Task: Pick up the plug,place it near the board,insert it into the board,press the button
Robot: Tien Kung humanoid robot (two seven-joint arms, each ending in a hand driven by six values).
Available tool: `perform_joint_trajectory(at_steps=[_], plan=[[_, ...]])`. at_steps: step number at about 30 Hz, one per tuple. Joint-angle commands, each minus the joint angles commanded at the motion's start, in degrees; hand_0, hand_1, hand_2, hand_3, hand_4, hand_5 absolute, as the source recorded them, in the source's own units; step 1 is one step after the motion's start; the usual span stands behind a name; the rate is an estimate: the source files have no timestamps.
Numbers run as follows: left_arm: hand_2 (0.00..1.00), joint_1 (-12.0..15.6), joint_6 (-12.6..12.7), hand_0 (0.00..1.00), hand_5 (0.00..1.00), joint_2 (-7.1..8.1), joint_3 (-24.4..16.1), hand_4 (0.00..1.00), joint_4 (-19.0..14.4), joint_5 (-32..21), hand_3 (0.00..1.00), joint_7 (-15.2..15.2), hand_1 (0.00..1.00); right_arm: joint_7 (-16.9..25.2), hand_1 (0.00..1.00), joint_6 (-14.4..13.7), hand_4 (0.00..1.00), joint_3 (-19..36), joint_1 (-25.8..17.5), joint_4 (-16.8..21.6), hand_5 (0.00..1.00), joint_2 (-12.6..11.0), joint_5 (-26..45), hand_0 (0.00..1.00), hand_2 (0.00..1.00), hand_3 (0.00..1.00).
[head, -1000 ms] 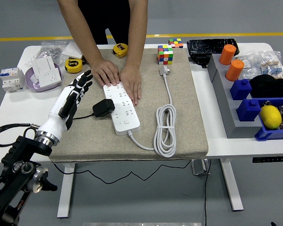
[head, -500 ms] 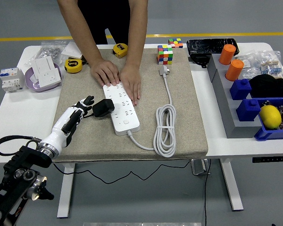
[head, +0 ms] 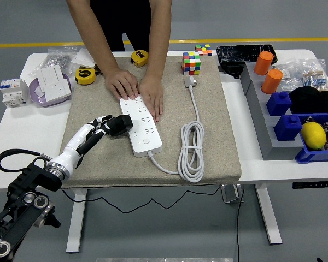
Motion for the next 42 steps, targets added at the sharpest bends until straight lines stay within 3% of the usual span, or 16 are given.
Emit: perform_joint_trajectory(at_steps=[9,42], plan=[[0.921,-2.86,0.05,0.998,0.998,0.43,2.23,0.998,1.93,2.74,0.919,0.17,0.981,0.41,0.825,-0.29,0.998,-0.18,0.21,0.0,0.963,0.08,-0.04,0.998,0.742,0.743],[0.91,-6.67,0.52,0.998,0.998,-0.32,5.99,0.998,3.88,5.8,0.911,0.27,0.974,1.01,0.815,-1.32,0.998,0.46,0.4,0.0,0.966,0.1,-0.58,0.998,0.734,0.734]])
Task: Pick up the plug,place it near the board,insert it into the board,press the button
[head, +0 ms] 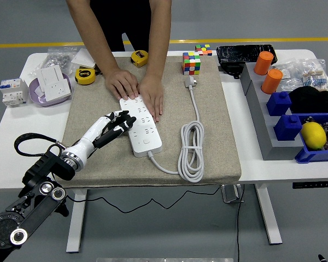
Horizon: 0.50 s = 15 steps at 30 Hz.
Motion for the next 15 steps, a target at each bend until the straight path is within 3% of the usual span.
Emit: perform_joint_trajectory(at_steps=[15], plan=[[0.906,-1.99,0.01,0.998,0.998,0.16,2.16,0.998,0.6,1.31,0.909,0.39,0.971,-0.04,0.813,-0.09,0.998,-0.42,0.0,0.0,0.968,-0.13,-0.09,0.998,0.729,0.733]])
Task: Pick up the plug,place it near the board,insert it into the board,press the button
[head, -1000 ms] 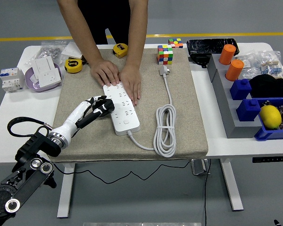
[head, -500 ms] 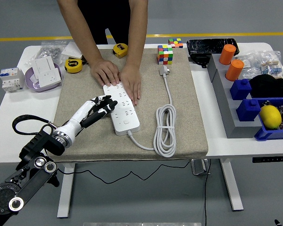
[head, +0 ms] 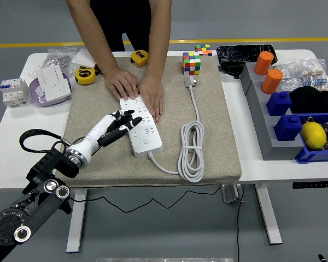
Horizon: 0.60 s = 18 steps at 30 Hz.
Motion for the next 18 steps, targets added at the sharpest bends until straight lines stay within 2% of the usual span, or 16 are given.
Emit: perform_joint_trajectory(at_steps=[10,18], plan=[[0.905,-2.17,-0.32,0.998,0.998,-0.03,1.22,0.998,0.58,4.9,0.91,1.28,0.97,0.54,0.81,0.6,0.998,-0.2,0.05,0.0,0.968,-0.16,1.12,0.998,0.729,0.732],[0.905,-4.1,-0.94,0.998,0.998,-0.14,2.77,0.998,1.37,6.13,0.911,2.24,0.97,0.72,0.807,0.46,0.998,-0.31,0.11,0.0,0.97,-0.26,1.13,0.998,0.728,0.732]])
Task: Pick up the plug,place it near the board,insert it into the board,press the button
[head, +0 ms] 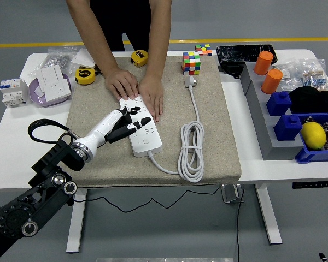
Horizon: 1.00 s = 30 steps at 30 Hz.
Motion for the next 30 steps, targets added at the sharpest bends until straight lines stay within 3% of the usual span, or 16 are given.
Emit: perform_joint_trajectory(at_steps=[5,15,17,18,21,24,30], plan=[[0.897,0.19,1.08,0.998,0.998,-0.02,-0.24,0.998,-0.76,1.52,0.906,-0.63,0.962,0.01,0.807,-0.07,0.998,-0.17,0.05,0.0,0.972,0.05,0.08,0.998,0.728,0.731],[0.858,4.02,6.69,0.973,0.998,0.42,-5.75,0.998,-10.87,6.49,0.871,-4.91,0.927,-0.03,0.807,-0.17,0.998,-0.04,-0.09,0.0,0.972,0.16,0.22,0.998,0.728,0.731],[0.856,5.15,5.75,0.966,0.998,0.62,-6.84,0.998,-11.76,8.36,0.852,-3.13,0.922,0.05,0.806,-0.2,0.998,0.02,-0.07,0.0,0.972,0.19,0.31,0.998,0.727,0.73],[0.856,5.87,4.12,0.966,0.998,0.88,-7.43,0.998,-11.74,9.83,0.852,-1.26,0.922,0.06,0.806,-0.21,0.998,0.05,-0.06,0.0,0.972,0.19,0.36,0.998,0.727,0.73],[0.856,7.18,1.53,0.966,0.998,1.92,-7.73,0.998,-10.44,11.78,0.852,1.49,0.922,0.07,0.806,-0.25,0.998,0.19,-0.1,0.0,0.972,0.18,0.41,0.998,0.727,0.73],[0.866,7.83,1.05,0.981,0.998,2.94,-7.43,0.998,-8.45,11.83,0.845,1.83,0.929,-0.02,0.805,-0.3,0.998,0.41,-0.19,0.0,0.972,0.16,0.3,0.998,0.726,0.731],[0.868,7.48,0.08,0.985,0.998,3.47,-7.47,0.998,-5.62,12.05,0.842,2.07,0.931,0.13,0.805,-0.27,0.998,0.07,-0.04,0.0,0.972,0.19,0.62,0.998,0.726,0.73]])
